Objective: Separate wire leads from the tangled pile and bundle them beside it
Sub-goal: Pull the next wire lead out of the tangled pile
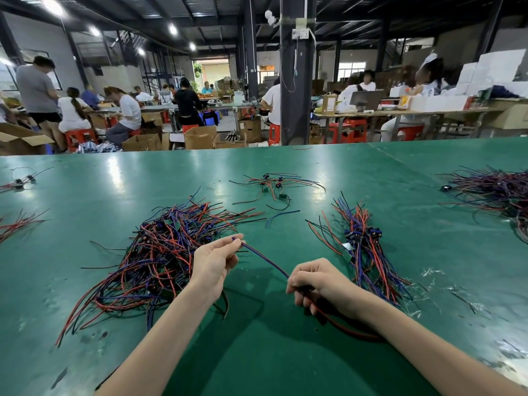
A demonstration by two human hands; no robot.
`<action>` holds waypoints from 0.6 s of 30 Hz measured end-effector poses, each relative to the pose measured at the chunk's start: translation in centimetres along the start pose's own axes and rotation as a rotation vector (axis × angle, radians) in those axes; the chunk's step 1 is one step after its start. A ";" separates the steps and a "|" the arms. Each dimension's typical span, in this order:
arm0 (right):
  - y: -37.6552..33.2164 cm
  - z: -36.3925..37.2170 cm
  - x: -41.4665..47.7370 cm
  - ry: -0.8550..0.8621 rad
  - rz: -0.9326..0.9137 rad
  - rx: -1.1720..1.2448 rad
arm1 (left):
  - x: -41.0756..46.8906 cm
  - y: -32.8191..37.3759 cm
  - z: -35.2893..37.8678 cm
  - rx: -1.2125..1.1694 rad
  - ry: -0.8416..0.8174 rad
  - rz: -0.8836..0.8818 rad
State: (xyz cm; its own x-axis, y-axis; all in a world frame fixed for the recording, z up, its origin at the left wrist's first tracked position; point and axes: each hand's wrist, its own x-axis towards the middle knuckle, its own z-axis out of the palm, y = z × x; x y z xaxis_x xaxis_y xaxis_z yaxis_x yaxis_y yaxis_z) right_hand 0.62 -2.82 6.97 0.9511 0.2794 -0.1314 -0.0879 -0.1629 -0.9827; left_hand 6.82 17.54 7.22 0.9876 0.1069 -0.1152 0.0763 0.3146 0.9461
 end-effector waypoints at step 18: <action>-0.4 -0.6 0.7 -0.077 0.065 0.065 | 0.0 0.2 -0.2 -0.076 -0.048 0.021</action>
State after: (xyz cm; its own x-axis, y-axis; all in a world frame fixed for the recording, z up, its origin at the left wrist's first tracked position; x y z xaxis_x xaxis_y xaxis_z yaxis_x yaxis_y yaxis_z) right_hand 1.52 -3.12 7.33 0.9175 0.3426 -0.2020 -0.1698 -0.1218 -0.9779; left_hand 6.78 17.72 7.32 0.9945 0.0695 -0.0787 0.0462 0.3838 0.9223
